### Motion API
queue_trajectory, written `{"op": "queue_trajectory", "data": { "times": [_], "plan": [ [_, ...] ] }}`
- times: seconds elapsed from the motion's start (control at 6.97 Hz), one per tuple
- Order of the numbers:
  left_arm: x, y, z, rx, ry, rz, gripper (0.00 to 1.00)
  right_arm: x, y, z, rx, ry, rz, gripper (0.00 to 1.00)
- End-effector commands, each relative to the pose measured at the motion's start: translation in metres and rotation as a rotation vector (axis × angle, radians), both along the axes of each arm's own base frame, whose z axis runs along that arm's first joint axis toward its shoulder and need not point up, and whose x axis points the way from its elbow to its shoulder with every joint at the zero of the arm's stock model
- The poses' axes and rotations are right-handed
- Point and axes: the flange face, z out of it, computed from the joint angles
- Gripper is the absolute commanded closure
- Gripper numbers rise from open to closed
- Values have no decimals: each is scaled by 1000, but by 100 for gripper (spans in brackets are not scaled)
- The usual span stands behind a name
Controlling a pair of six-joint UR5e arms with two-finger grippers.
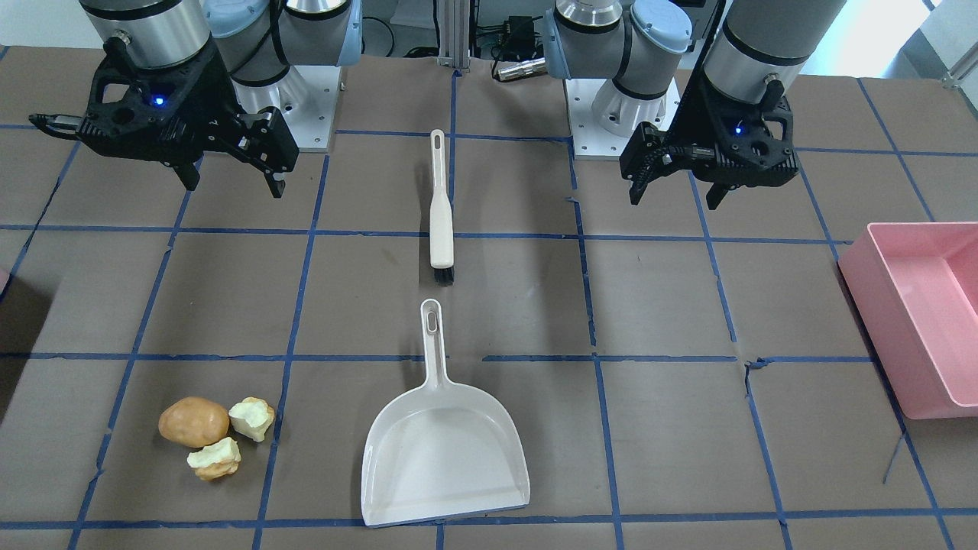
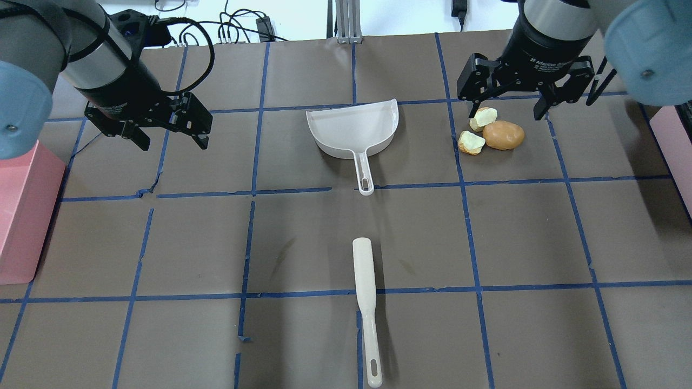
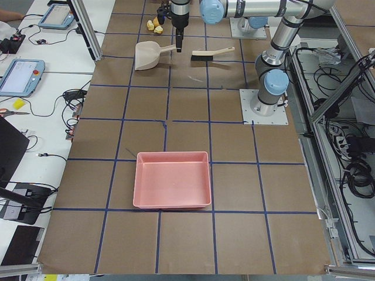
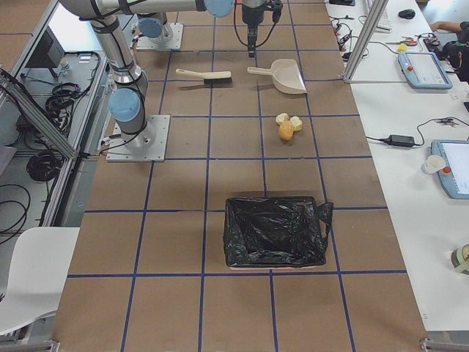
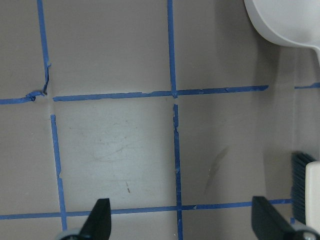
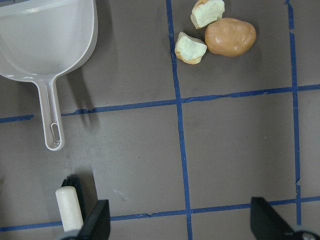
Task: Sweep and dump trash in nearest bin
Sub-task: 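Move the left gripper down to the white brush handle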
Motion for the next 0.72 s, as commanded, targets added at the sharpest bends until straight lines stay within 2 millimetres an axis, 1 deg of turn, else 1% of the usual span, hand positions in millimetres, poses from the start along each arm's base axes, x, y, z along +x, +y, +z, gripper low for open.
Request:
{"op": "queue_trajectory", "data": {
  "times": [0.0,0.57],
  "plan": [
    [0,0,1,-2,2,-1,0,-1,0,0,-2,9,70,0],
    [-1,5,4,-6,0,-2,0,0,-2,0,-8,9,63,0]
  ]
}}
